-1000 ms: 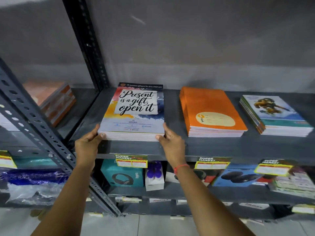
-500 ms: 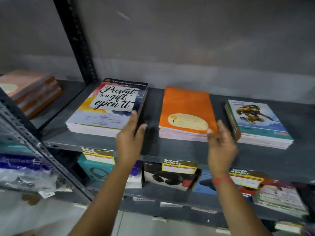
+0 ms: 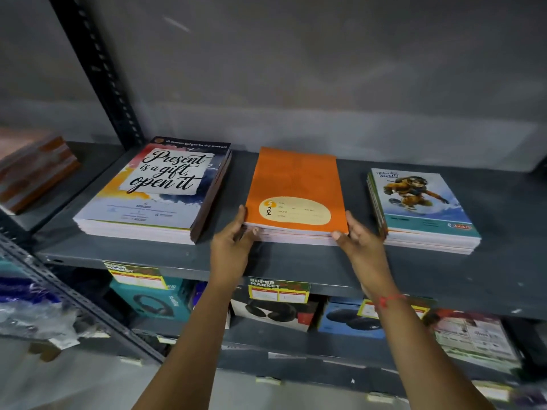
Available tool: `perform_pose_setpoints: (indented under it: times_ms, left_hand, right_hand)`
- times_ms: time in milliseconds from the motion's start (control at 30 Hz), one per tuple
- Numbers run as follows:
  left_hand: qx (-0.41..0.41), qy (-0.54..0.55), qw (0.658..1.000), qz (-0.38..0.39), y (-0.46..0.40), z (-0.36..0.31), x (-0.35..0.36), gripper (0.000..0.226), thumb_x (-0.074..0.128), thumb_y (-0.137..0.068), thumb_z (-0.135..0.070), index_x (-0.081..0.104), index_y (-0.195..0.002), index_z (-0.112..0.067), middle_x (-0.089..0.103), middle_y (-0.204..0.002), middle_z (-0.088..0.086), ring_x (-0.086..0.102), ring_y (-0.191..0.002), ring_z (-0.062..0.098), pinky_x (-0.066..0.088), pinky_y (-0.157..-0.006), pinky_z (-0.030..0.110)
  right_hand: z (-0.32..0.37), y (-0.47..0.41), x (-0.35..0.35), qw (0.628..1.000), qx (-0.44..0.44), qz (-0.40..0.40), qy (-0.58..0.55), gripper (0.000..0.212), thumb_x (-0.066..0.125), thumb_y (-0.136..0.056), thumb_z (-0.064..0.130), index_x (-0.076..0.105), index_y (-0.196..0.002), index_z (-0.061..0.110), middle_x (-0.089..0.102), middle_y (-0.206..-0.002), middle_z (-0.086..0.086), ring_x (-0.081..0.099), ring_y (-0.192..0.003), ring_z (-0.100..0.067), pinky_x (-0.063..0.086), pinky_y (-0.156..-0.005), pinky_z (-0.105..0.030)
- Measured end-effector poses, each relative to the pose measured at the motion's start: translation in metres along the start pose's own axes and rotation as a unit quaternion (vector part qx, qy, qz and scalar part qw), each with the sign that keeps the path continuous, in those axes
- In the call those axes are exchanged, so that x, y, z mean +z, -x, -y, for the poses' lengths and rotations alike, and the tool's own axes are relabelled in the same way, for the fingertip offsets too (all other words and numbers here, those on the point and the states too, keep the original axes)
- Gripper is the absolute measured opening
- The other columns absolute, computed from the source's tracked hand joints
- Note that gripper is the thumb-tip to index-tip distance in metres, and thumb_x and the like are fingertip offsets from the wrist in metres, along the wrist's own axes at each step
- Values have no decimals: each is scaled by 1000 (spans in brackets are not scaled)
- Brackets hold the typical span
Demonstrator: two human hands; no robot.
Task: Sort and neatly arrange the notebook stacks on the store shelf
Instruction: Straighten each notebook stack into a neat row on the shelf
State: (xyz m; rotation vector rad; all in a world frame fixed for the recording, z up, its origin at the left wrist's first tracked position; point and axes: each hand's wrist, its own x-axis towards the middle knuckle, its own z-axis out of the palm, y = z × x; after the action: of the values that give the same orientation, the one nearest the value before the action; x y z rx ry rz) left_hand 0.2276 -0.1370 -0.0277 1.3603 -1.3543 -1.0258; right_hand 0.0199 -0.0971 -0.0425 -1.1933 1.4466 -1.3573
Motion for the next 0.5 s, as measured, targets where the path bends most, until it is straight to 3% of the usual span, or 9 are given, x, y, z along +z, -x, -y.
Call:
perform_pose_setpoints:
  times_ms: [133,300,400,500]
  left_hand:
    - [-5,19,1000,-20,-1,1,0,51,58,-87,-7,44,-135,-13,55,-116,-10,52,-104,6,42,-78,-2]
    - [-27,58,998,-6,-1,-2,0,51,54,-89,-9,40,-138,-16,55,-112,-11,51,-95,0,43,-63,-7]
    - [-22,56,998,-1,1,-5,2,49,51,-91,-7,40,-138,-16,52,-115,-13,49,-104,4,43,-78,-1]
    - [-21,62,998,-4,1,-6,3,48,51,-91,-8,40,-138,-15,54,-115,-9,48,-108,7,38,-98,19]
  right_hand:
    - [-3,-3,-1,1000,-5,2,1,60,57,-89,17,32,-143,19,53,-118,25,52,-97,24,41,-79,4]
    - [-7,-5,-2,1000,-9,-6,0,64,56,-89,17,25,-146,17,49,-127,16,50,-111,5,41,-81,5]
    - [-7,-5,-1,1000,-10,-5,7,62,53,-91,19,24,-146,17,48,-131,12,48,-115,1,39,-78,6]
    - [-9,-7,0,1000,-15,-10,19,59,51,-92,21,26,-145,18,48,-136,9,47,-120,-2,39,-82,4]
